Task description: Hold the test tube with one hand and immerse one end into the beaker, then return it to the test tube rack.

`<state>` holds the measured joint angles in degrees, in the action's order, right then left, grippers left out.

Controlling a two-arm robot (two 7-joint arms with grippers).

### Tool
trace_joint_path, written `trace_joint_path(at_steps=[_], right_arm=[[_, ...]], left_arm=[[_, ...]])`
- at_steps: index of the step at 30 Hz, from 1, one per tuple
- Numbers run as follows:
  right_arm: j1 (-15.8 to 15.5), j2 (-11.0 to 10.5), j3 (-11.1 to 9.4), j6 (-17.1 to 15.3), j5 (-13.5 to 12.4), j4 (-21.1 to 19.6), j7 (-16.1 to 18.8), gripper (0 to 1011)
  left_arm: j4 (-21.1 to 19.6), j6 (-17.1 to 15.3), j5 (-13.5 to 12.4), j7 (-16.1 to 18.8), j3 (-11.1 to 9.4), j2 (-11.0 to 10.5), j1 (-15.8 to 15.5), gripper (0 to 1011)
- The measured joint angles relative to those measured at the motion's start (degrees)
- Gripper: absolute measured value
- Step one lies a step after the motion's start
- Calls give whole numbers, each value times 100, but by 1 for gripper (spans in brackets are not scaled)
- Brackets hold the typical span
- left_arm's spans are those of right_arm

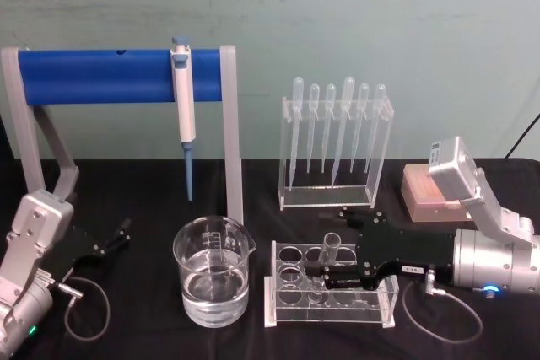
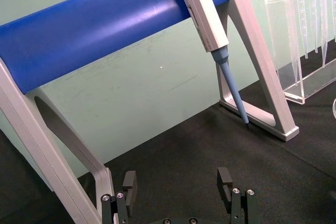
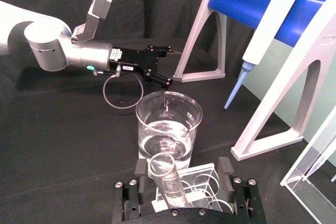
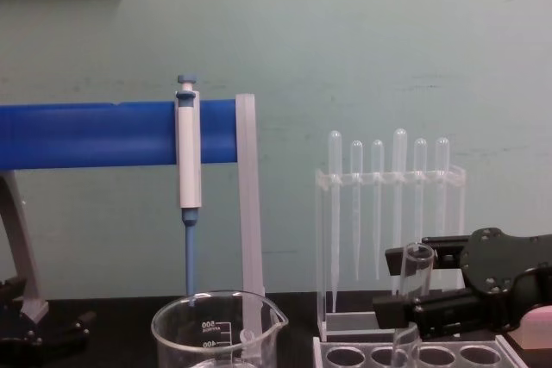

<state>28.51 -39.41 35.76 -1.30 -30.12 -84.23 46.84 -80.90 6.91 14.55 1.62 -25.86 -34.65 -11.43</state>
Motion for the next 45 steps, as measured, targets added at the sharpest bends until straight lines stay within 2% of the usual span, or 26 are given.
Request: trace_joint_path(at_steps=[7,16,19,20,22,25,30,31,32,35,38,42,43,45], right_arm=[[-65,-38,-54,120,17,-163,-16,1002],[-266,-179,-328,316,-51,-622,-139,1002],[-409,-256,-536,396,-116,-868,-323,1002],[-409,-256,-536,396,-116,-868,-323,1002],[-578,-270,-724,450,-149,-994,-585,1002],[-758,-232,-892,480,-177,-1037,-874,1002],[-1184,-38,-1216,524,-104,-1015,-1724,1002],[-1240,-4,-1252,525,-60,-1005,-1875,1002],[-1349,74,-1319,525,55,-992,-2196,1002],[-1493,212,-1391,525,242,-963,-2639,1002],[-1682,474,-1461,487,615,-893,-3381,1002],[-1790,728,-1497,432,824,-761,-3862,1002],[-1821,850,-1506,403,912,-691,-4058,1002],[-1834,944,-1507,382,982,-620,-4191,1002]], left_arm=[[0,0,0,0,0,0,0,1000],[0,0,0,0,0,0,0,1000],[0,0,0,0,0,0,0,1000],[0,0,0,0,0,0,0,1000],[0,0,0,0,0,0,0,1000],[0,0,0,0,0,0,0,1000],[0,0,0,0,0,0,0,1000],[0,0,0,0,0,0,0,1000],[0,0,0,0,0,0,0,1000],[0,0,0,0,0,0,0,1000],[0,0,0,0,0,0,0,1000],[0,0,0,0,0,0,0,1000],[0,0,0,0,0,0,0,1000],[0,0,0,0,0,0,0,1000]])
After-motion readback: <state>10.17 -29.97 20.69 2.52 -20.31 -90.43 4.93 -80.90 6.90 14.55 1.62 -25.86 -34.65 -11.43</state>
